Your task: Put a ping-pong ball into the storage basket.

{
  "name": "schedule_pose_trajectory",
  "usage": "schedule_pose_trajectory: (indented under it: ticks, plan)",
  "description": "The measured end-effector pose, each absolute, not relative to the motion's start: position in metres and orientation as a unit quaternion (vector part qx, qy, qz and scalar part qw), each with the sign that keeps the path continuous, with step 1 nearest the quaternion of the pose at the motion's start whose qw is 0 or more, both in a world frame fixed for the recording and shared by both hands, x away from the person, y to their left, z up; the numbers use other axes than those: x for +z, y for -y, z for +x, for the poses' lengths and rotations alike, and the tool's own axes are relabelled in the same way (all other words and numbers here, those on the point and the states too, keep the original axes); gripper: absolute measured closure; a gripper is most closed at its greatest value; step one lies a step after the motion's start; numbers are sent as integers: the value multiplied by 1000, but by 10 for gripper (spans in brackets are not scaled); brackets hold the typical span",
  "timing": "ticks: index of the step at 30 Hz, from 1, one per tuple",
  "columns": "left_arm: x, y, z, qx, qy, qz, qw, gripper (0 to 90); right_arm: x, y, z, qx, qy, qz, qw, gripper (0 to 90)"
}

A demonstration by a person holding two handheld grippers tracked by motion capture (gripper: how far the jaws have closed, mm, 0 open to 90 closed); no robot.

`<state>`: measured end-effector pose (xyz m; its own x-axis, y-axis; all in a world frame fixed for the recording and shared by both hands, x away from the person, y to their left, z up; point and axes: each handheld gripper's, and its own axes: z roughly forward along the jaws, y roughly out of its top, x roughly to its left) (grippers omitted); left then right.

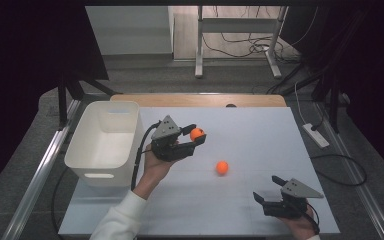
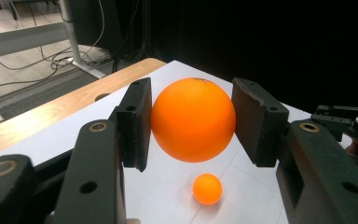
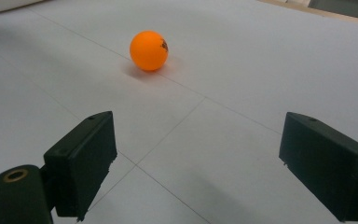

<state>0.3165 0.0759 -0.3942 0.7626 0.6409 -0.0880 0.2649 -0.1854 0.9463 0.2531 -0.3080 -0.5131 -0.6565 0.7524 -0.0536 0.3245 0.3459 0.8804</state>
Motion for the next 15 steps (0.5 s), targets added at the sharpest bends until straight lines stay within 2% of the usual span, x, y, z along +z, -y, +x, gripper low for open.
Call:
schedule_pose_trajectory:
  ticks: [15]
  plan:
    - [-385, -87, 315, 175, -307, 745, 565, 504, -513, 308, 253, 457, -787, 342, 234, 106]
